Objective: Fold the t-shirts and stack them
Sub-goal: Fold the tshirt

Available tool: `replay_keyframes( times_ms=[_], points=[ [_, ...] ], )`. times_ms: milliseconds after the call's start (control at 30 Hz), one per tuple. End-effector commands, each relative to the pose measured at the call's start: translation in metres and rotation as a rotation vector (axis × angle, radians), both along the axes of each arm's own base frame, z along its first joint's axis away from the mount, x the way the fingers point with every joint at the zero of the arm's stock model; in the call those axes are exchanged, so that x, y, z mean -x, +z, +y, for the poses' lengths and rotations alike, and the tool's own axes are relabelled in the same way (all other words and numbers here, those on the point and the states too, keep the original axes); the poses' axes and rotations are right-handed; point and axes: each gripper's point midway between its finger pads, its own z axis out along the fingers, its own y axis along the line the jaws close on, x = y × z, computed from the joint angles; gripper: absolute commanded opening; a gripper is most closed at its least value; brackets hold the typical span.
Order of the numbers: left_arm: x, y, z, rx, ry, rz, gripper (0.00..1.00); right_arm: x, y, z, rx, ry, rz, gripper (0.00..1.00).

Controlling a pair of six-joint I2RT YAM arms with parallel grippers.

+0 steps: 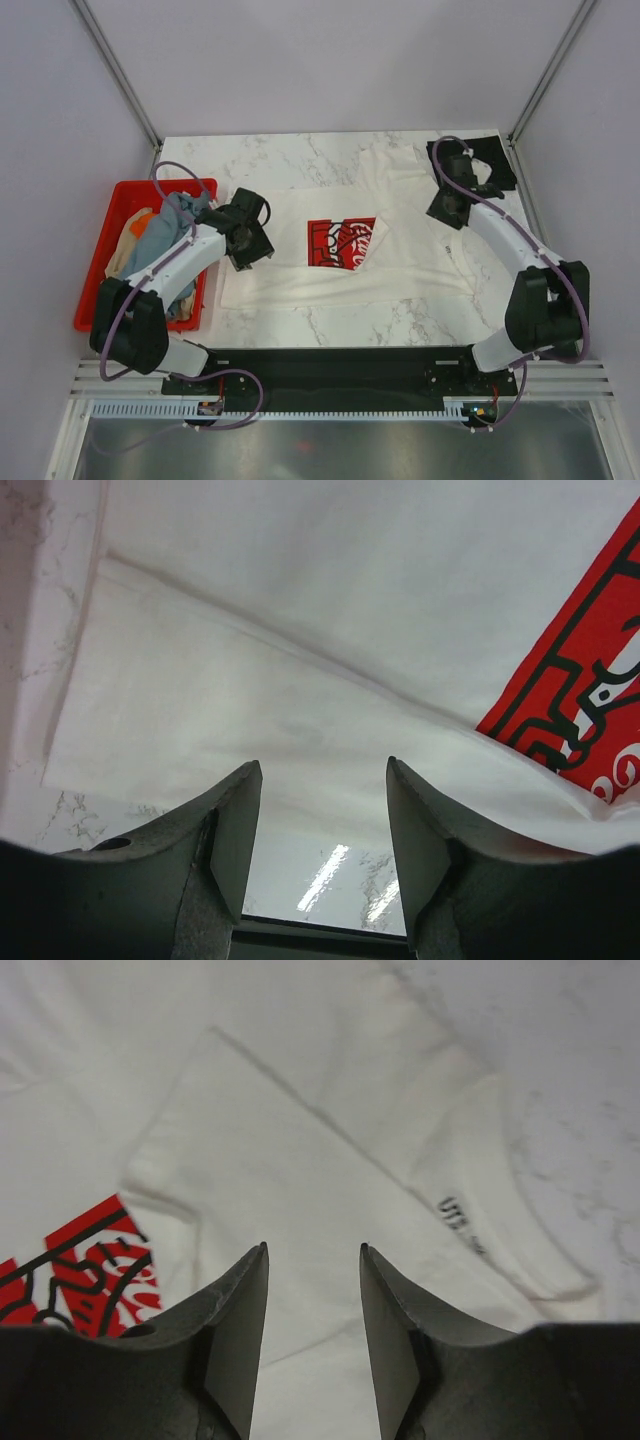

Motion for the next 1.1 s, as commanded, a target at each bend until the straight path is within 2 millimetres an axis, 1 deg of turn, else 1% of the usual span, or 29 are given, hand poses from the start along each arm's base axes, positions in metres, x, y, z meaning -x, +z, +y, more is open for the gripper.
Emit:
replay_keyframes(
  times_ms=[0, 33, 67, 100, 133, 167, 200, 233, 300, 333, 400, 433, 500, 567, 767, 967, 1067],
  points=[
    [-0.007, 0.002, -0.006, 0.004, -0.080, 0.018, 0.61, -0.033, -0.003, 0.071, -0.088, 0.109, -0.072, 0.50],
    [-0.008, 0.002, -0.005, 0.006, -0.085, 0.020, 0.61, -0.035, -0.015, 0.082, -0.106, 0.123, -0.060, 0.51],
    [-0.008, 0.002, -0.005, 0.010, -0.095, 0.020, 0.61, -0.037, -0.017, 0.097, -0.131, 0.154, -0.071, 0.52],
    [-0.009, 0.003, -0.005, 0.019, -0.108, 0.017, 0.61, -0.045, -0.017, 0.109, -0.167, 0.165, -0.107, 0.53],
    [-0.009, 0.002, -0.005, 0.029, -0.117, 0.020, 0.62, -0.045, -0.026, 0.117, -0.171, 0.178, -0.098, 0.53],
    [-0.009, 0.002, -0.006, 0.043, -0.126, 0.019, 0.62, -0.045, -0.029, 0.127, -0.172, 0.200, -0.103, 0.54],
    [-0.010, 0.002, -0.012, 0.092, -0.146, 0.018, 0.62, -0.050, -0.030, 0.131, -0.172, 0.209, -0.125, 0.54],
    [-0.008, -0.002, -0.008, 0.101, -0.146, 0.027, 0.62, -0.050, -0.037, 0.135, -0.168, 0.216, -0.116, 0.56],
    [-0.005, -0.003, -0.013, 0.152, -0.169, 0.034, 0.61, -0.052, -0.043, 0.141, -0.170, 0.239, -0.116, 0.56],
    [-0.004, -0.005, -0.011, 0.154, -0.168, 0.034, 0.61, -0.052, -0.049, 0.144, -0.167, 0.251, -0.106, 0.57],
    [-0.002, -0.006, -0.012, 0.161, -0.176, 0.031, 0.62, -0.055, -0.054, 0.147, -0.165, 0.264, -0.107, 0.57],
    [-0.003, -0.008, -0.012, 0.160, -0.179, 0.030, 0.61, -0.055, -0.060, 0.147, -0.158, 0.267, -0.091, 0.57],
    [-0.002, -0.010, -0.012, 0.163, -0.182, 0.039, 0.61, -0.056, -0.063, 0.150, -0.158, 0.275, -0.085, 0.56],
    [0.000, -0.012, -0.012, 0.165, -0.181, 0.044, 0.61, -0.056, -0.067, 0.148, -0.145, 0.272, -0.080, 0.54],
    [-0.002, -0.010, -0.012, 0.170, -0.180, 0.037, 0.61, -0.056, -0.080, 0.149, -0.131, 0.284, -0.050, 0.51],
    [-0.003, -0.009, -0.010, 0.162, -0.178, 0.030, 0.61, -0.055, -0.085, 0.153, -0.135, 0.290, -0.041, 0.48],
    [-0.002, -0.012, -0.009, 0.156, -0.177, 0.037, 0.61, -0.056, -0.086, 0.156, -0.145, 0.295, -0.039, 0.45]
  ],
)
